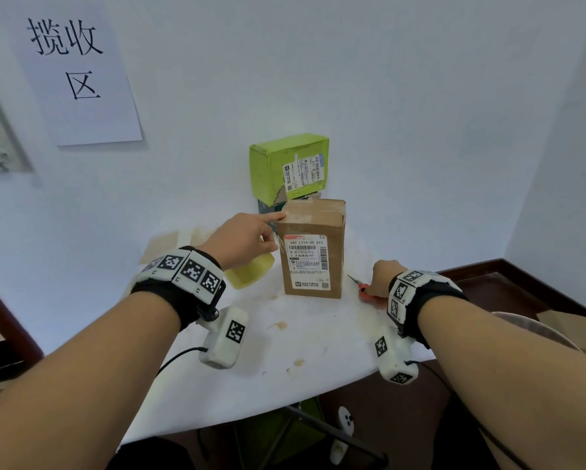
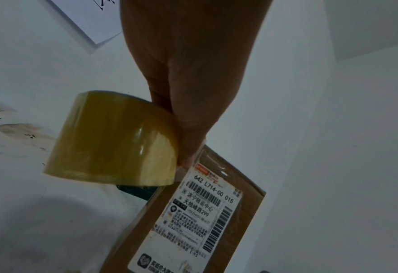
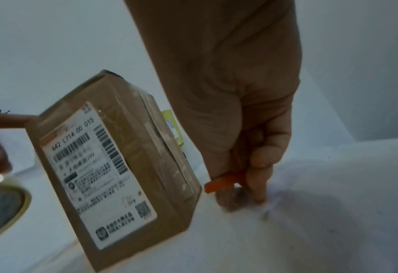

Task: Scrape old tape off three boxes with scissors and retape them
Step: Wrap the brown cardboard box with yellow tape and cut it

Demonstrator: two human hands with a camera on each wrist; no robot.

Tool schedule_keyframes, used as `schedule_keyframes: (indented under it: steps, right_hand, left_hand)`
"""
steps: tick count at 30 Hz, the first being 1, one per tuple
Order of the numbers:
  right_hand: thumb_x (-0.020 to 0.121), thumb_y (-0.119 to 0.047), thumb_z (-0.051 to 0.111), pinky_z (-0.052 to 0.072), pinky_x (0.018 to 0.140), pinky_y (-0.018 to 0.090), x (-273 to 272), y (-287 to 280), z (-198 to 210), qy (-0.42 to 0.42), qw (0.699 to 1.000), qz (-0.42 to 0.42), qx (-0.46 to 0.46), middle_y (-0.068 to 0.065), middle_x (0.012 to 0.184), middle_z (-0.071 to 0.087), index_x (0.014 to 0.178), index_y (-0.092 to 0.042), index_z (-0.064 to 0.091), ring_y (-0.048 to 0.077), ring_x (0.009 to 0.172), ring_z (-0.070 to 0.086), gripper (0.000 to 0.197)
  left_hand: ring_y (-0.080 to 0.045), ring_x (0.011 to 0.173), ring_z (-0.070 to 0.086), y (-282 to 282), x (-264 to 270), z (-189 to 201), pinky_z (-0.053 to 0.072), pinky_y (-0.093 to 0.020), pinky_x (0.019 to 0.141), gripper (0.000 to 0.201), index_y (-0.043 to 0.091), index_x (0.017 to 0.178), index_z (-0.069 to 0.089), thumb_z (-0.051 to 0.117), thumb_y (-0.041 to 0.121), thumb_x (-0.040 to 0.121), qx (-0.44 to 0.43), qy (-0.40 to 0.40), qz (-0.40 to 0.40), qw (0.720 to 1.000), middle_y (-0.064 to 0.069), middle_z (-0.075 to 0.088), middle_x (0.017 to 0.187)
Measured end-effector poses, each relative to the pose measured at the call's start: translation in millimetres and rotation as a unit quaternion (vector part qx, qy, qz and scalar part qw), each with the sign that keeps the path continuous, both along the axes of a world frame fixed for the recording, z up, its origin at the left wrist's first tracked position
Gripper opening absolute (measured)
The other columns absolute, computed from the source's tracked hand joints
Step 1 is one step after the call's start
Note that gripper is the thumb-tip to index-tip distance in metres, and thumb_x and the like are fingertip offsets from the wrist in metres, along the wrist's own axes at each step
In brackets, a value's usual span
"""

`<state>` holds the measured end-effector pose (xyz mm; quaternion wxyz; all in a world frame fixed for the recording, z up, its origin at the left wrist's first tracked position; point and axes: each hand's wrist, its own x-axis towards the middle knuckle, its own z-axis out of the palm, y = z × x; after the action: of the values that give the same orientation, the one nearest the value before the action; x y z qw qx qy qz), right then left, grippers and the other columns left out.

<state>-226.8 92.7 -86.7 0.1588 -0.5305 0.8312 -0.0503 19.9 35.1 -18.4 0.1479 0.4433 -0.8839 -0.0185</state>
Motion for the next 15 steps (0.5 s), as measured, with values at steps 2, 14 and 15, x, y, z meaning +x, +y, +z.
schedule_keyframes:
  steps: [2,14,15]
  right_hand:
    - [0.093,-0.026,0.056,0.038,0.051,0.020,-1.4,-4.6,-1.6,0.033,0.999,0.016,0.012,-0.001,0.066,0.045,0.064,-0.013,0.038,0.020,0.079,0.049,0.036]
    - [0.093,-0.029,0.055,0.040,0.047,0.017,4.3,-9.4,1.4,-0.062,0.998,0.013,0.025,-0.005,0.054,0.056,0.063,-0.014,0.043,0.013,0.053,0.056,0.035]
    - [0.093,-0.030,0.052,0.038,0.051,0.018,3.7,-10.5,0.8,-0.040,0.999,0.007,-0.009,-0.001,0.066,0.057,0.064,-0.013,0.044,0.017,0.065,0.055,0.035]
  left_hand:
    - [-0.006,0.057,0.047,0.5,0.1,0.6,0.035,-0.018,0.060,0.020,0.005,0.077,0.069,0.064,0.020,0.089,0.002,-0.001,0.000,1.000,0.020,0.040,0.146]
    - [-0.003,0.048,0.041,3.1,5.8,-1.8,0.031,-0.012,0.053,0.021,0.008,0.072,0.066,0.065,0.020,0.089,0.015,0.025,-0.008,1.000,0.021,0.041,0.146]
    - [-0.005,0.049,0.042,2.3,5.8,-2.3,0.032,-0.013,0.053,0.021,0.010,0.070,0.065,0.065,0.020,0.089,0.015,0.026,-0.010,1.000,0.021,0.041,0.146]
